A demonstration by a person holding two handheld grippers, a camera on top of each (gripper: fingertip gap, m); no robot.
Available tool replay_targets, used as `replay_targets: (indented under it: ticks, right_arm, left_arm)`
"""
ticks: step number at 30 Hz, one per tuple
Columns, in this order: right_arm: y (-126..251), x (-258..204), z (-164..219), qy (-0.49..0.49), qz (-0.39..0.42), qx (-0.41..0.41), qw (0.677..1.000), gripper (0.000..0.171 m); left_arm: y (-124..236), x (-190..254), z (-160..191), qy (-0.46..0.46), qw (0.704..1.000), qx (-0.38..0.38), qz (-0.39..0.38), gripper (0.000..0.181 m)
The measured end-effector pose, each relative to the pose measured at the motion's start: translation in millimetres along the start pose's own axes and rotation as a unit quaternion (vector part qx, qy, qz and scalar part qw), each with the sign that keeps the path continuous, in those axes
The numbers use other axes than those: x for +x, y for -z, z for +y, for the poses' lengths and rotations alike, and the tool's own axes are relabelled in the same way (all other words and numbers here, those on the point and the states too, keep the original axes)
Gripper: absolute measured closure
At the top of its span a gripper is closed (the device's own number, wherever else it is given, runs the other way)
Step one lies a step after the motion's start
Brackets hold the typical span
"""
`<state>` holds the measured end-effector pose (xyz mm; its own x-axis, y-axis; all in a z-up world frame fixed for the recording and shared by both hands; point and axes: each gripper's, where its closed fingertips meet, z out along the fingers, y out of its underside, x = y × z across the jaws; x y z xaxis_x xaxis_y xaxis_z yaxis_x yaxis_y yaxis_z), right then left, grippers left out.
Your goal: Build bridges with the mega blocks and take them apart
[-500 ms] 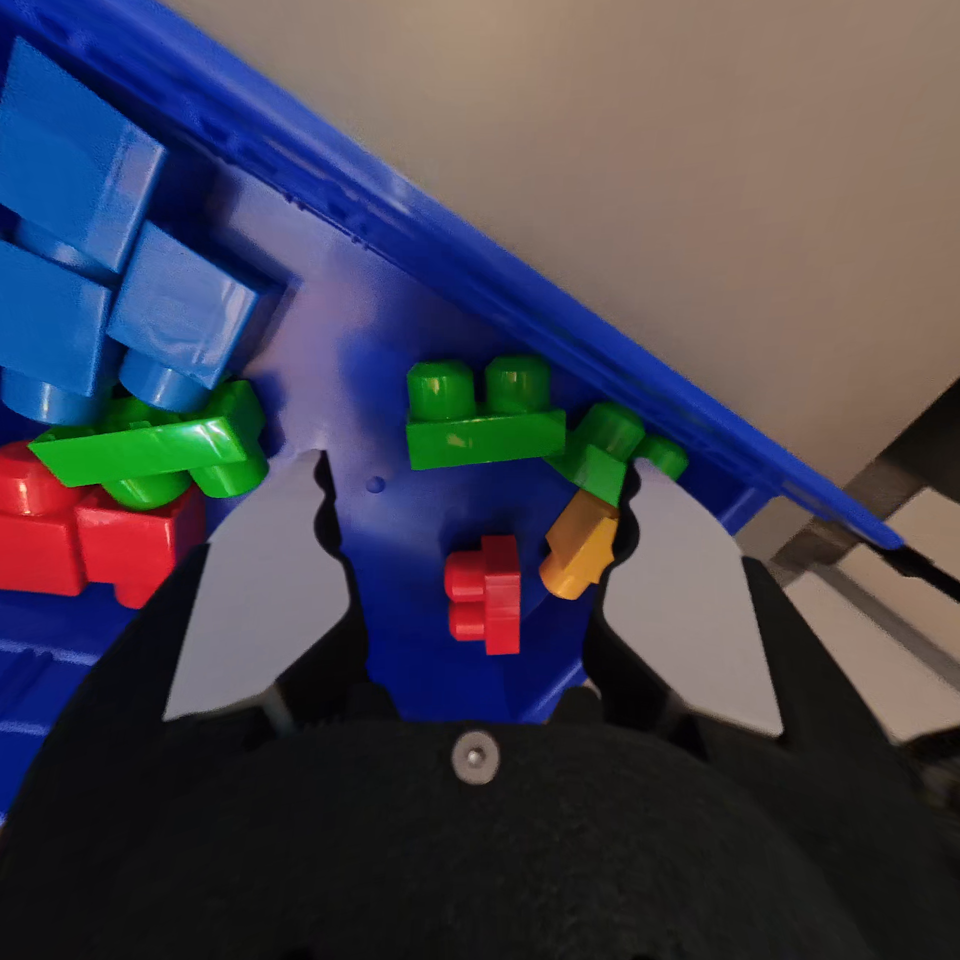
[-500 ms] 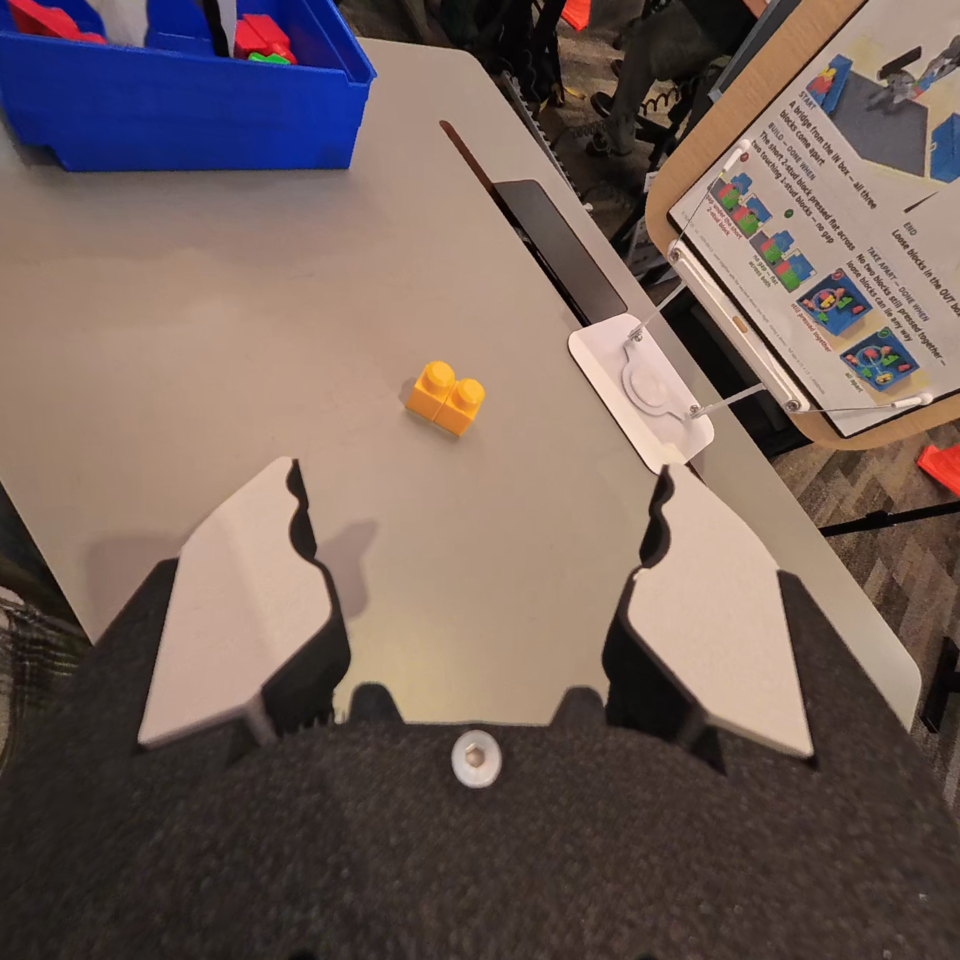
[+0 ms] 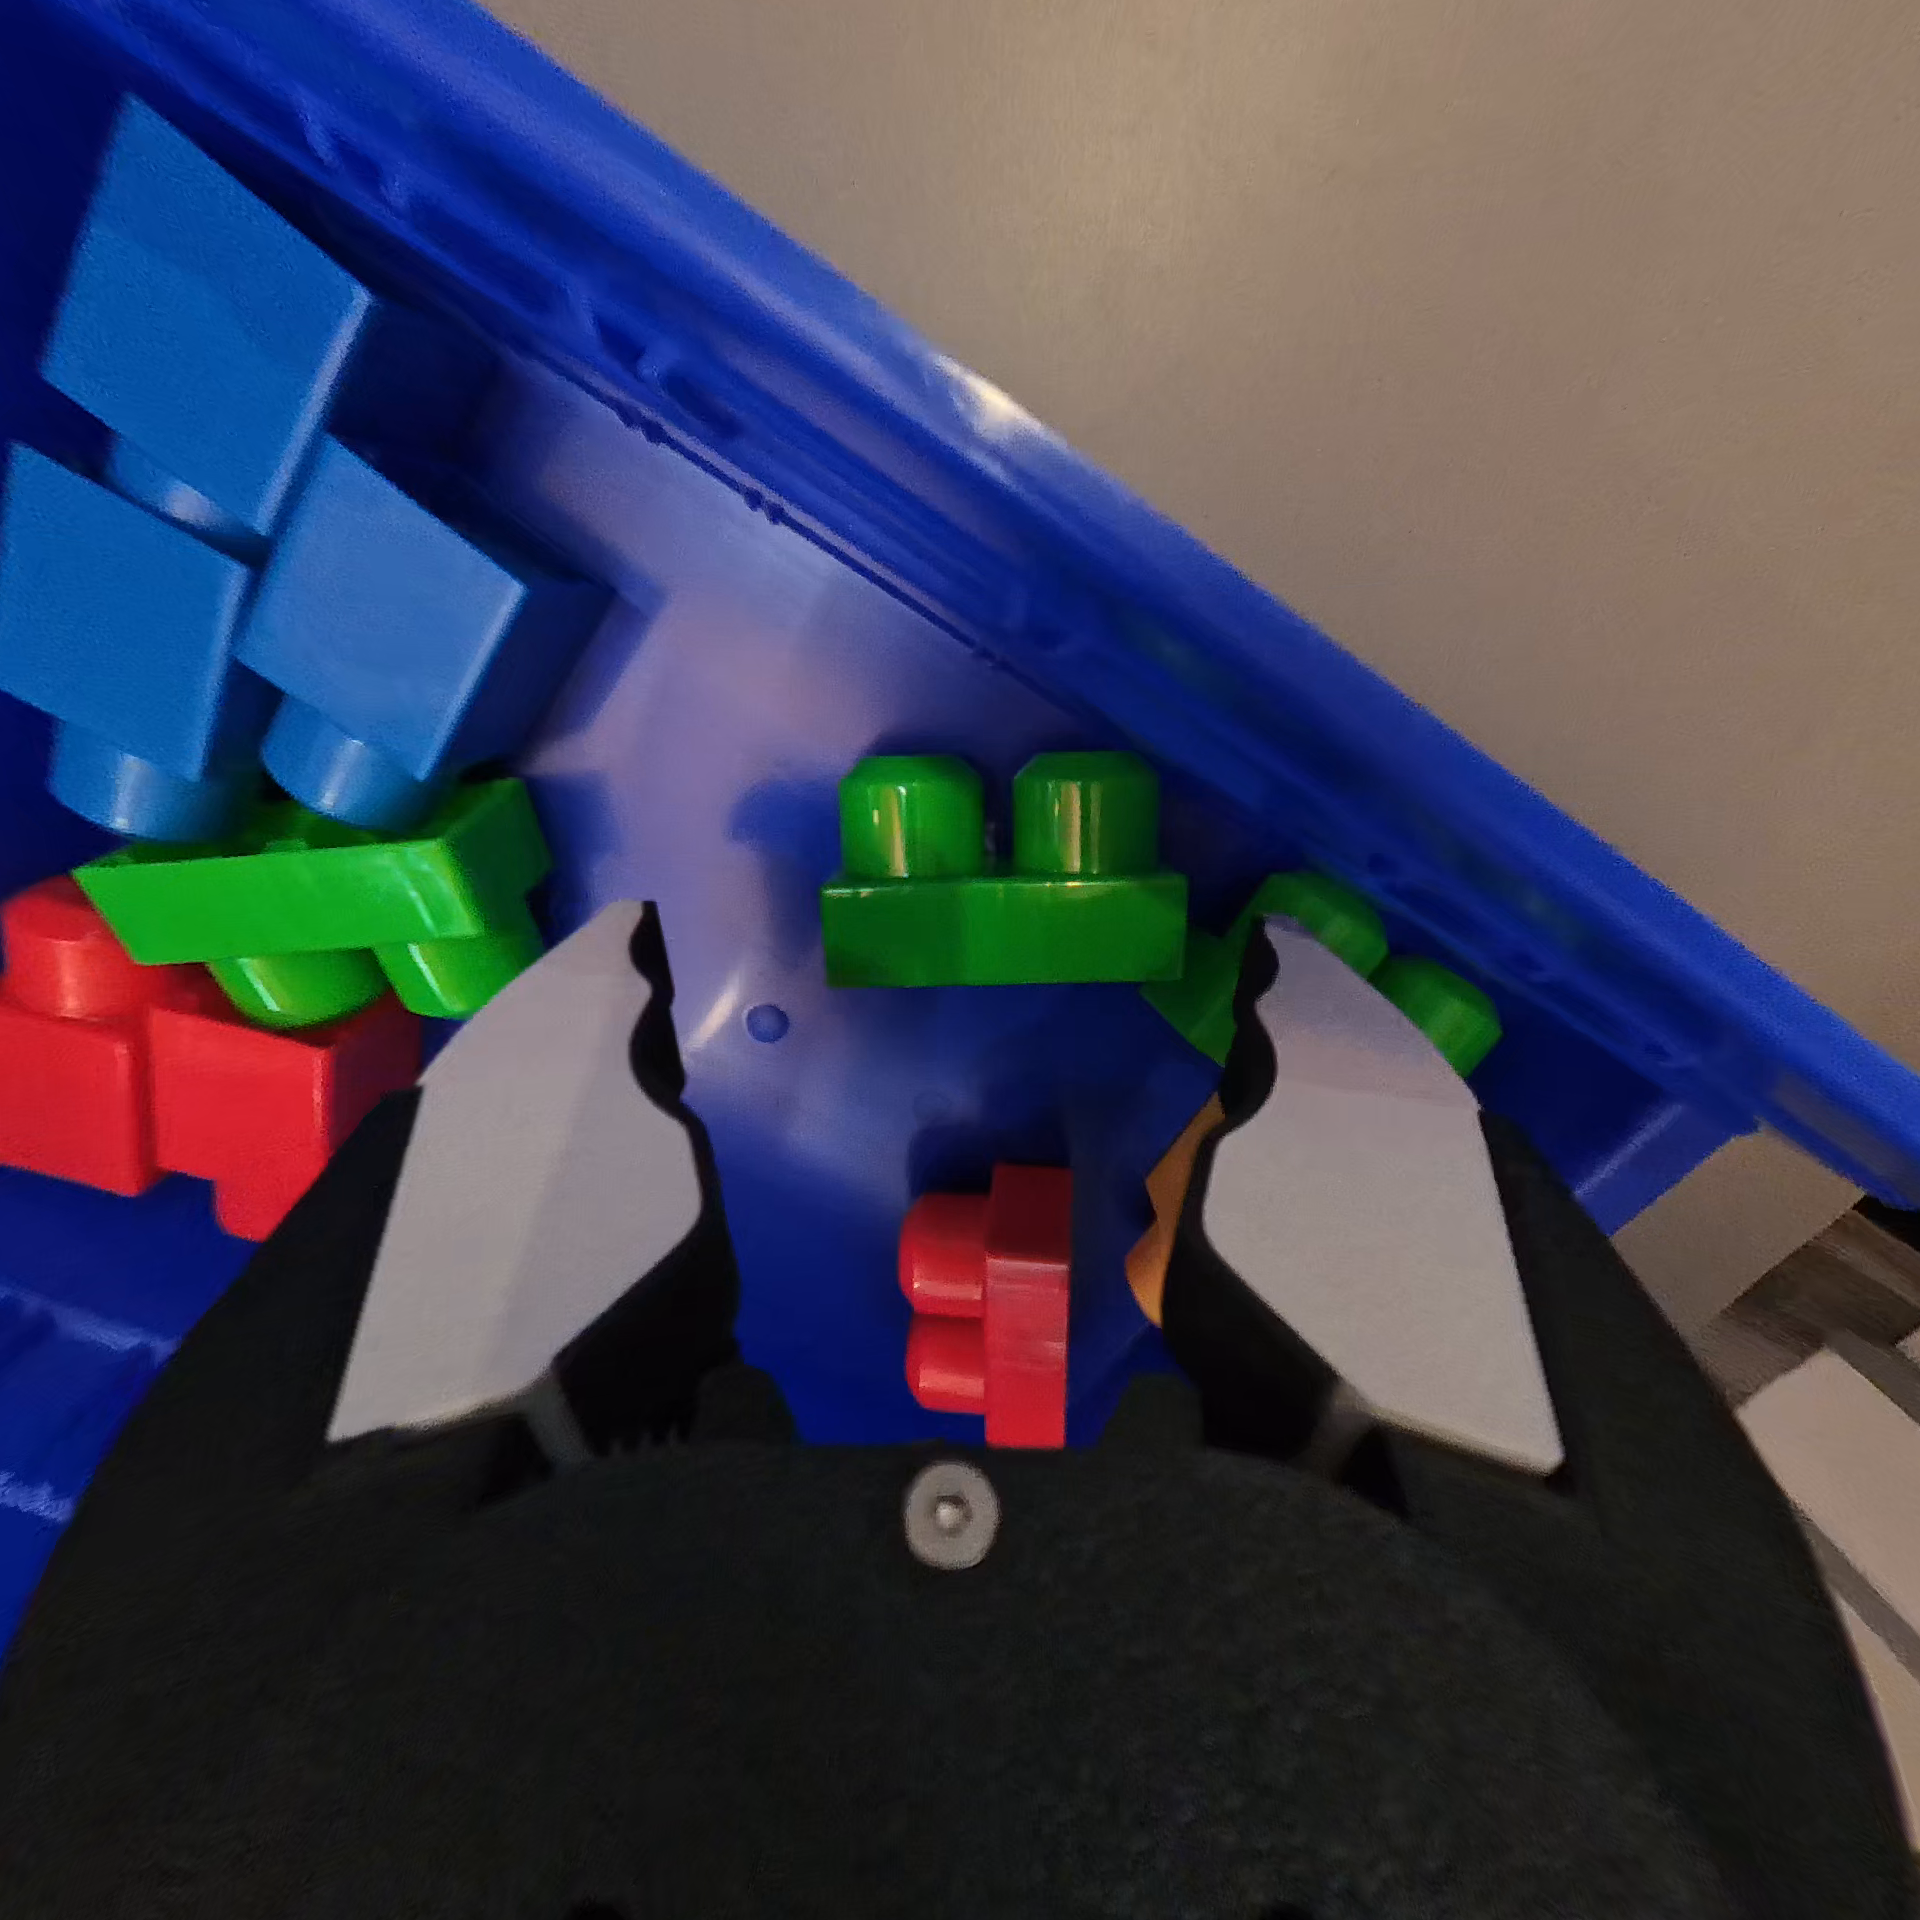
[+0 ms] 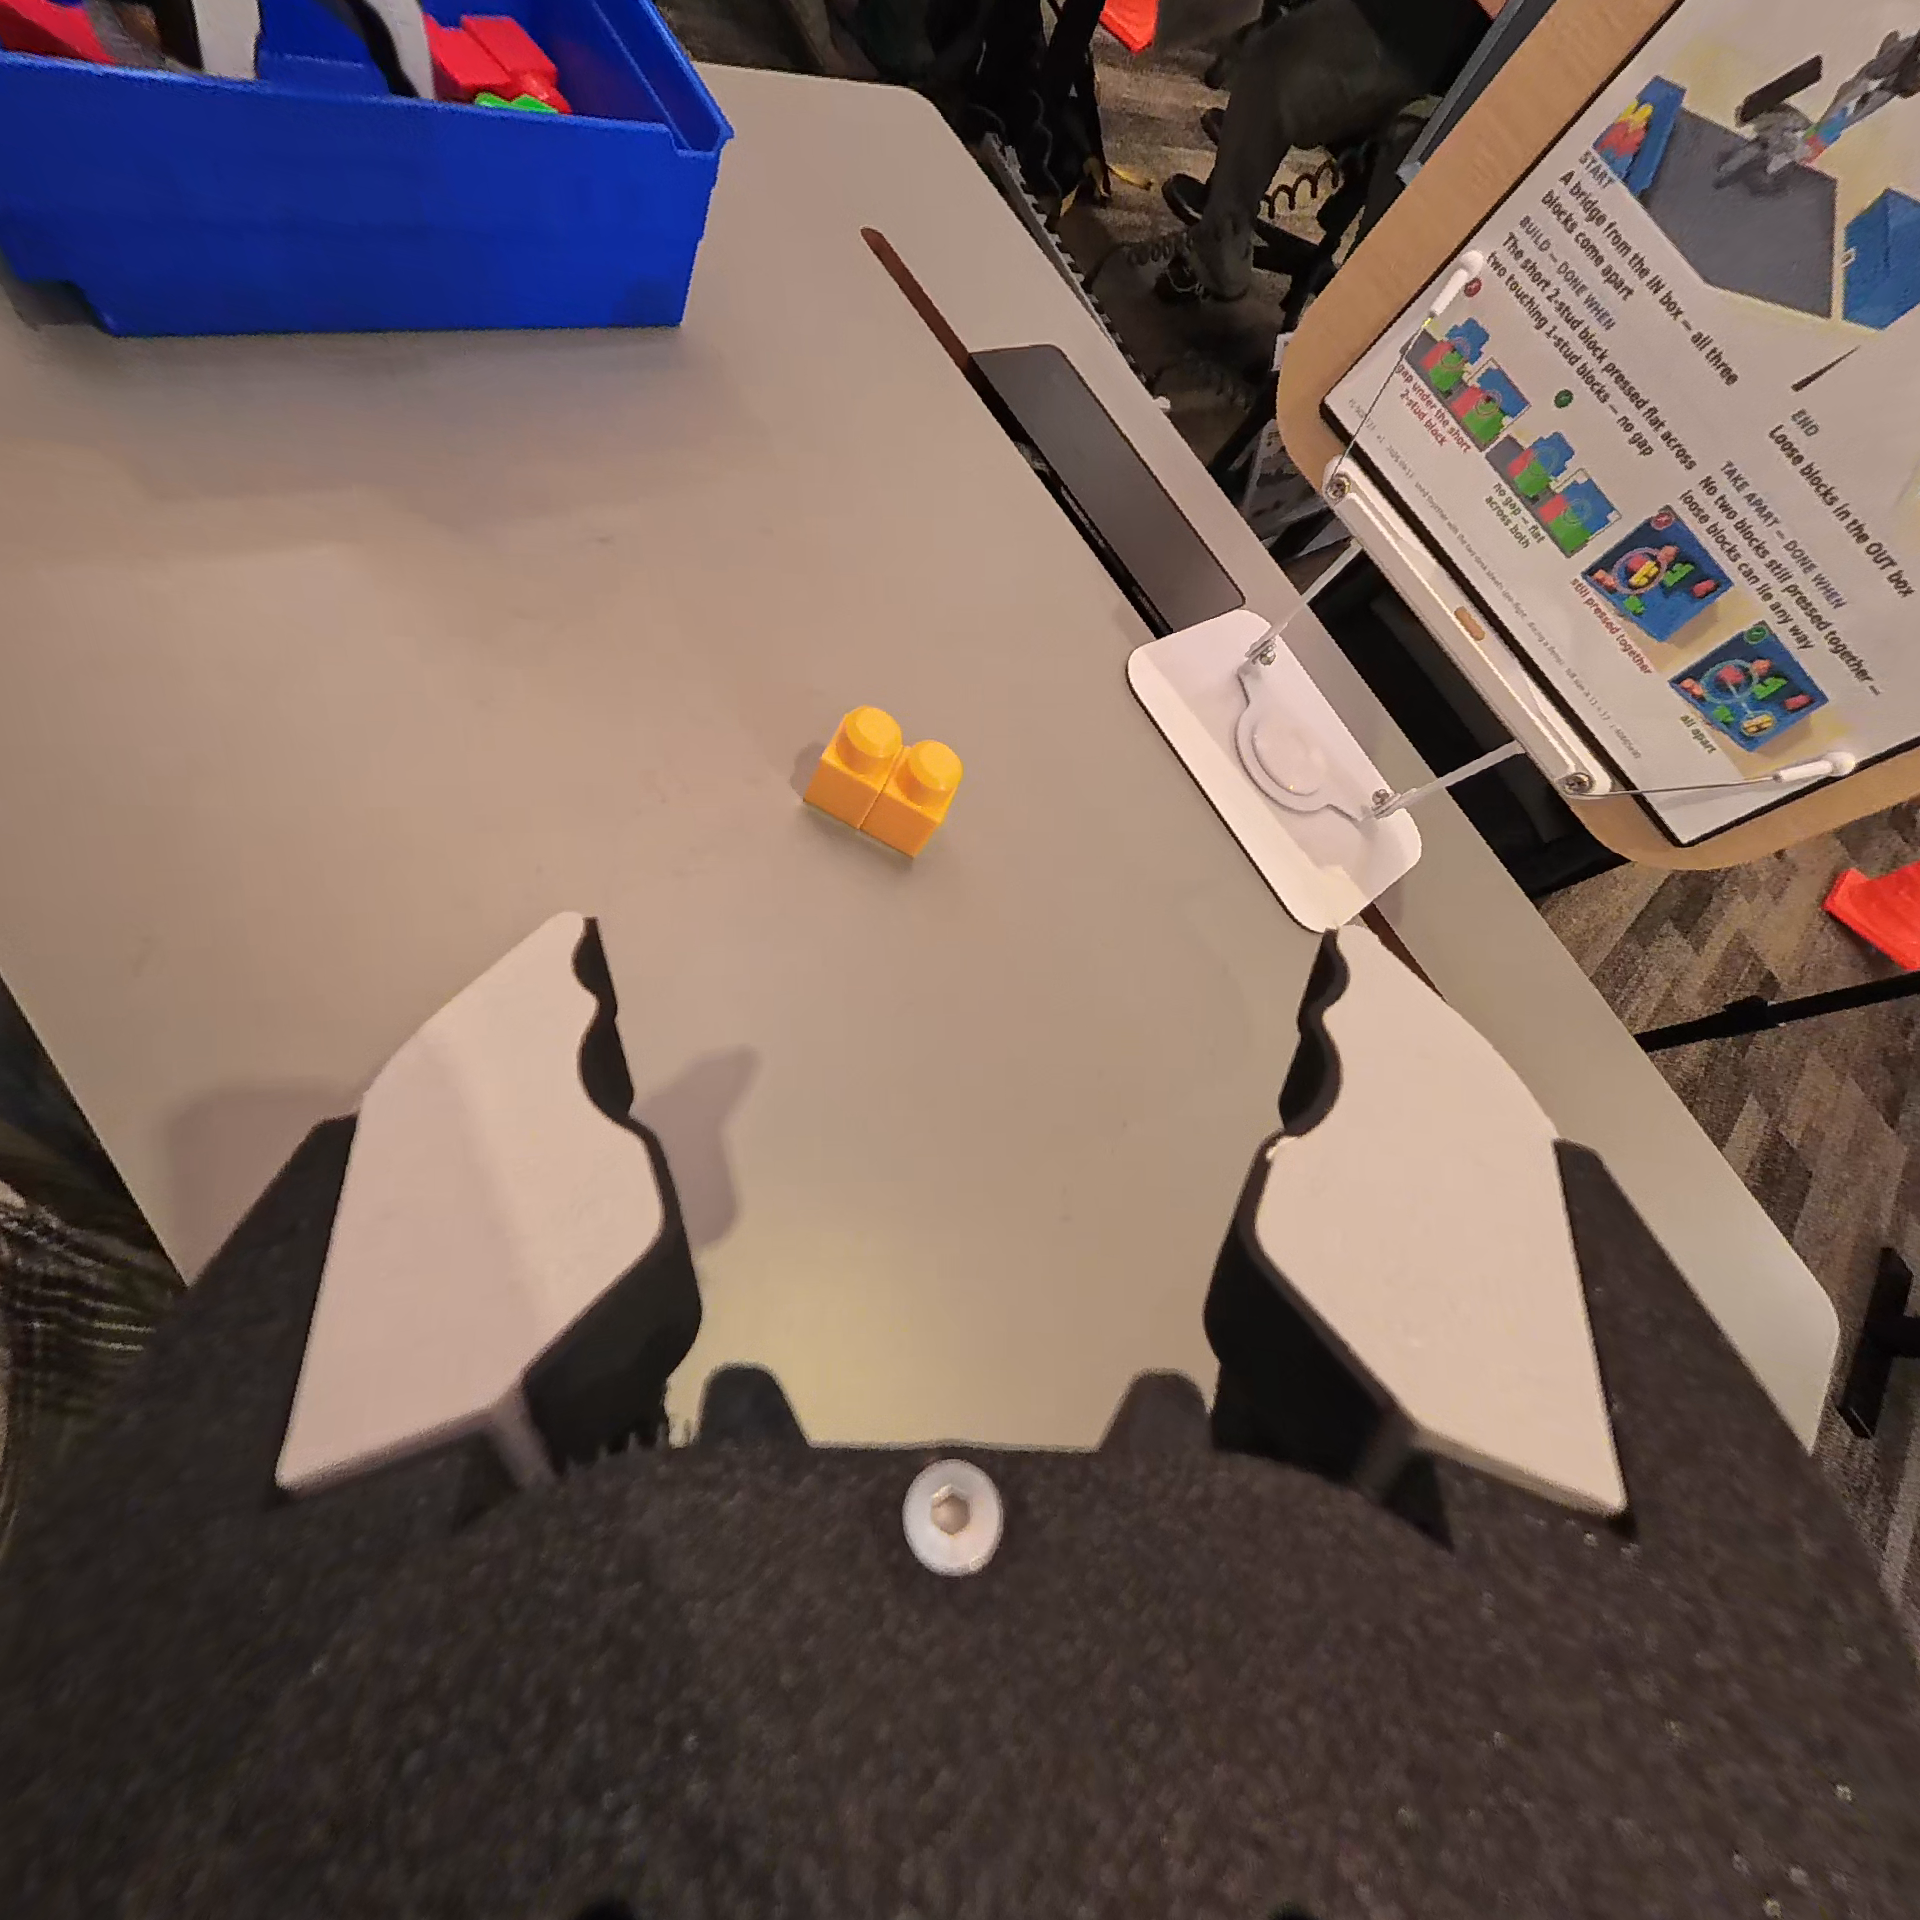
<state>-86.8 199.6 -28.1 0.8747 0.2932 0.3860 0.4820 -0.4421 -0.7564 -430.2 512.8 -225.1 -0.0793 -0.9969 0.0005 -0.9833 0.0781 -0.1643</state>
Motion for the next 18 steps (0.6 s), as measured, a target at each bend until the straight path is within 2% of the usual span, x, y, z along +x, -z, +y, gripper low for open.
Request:
replay_targets:
  ticks: [4, 11, 18]
  right_arm:
    - [-2, 0, 1, 0.0, -0.002, -0.001, 1.0, 0.048]
    - [-2, 0, 3, -0.002, -0.001, 0.0, 1.0, 0.048]
    - [1, 0, 8, -0.008, 0.0, 0.002, 1.0, 0.048]
  left_arm:
    - [-11, 4, 6, 0.022, 1.0, -0.018, 0.014, 0.079]
    - [-20, 11, 13, 0.037, 0.997, -0.04, 0.051, 0.104]
    - [-19, 9, 11, 0.037, 0.996, -0.06, 0.045, 0.1]
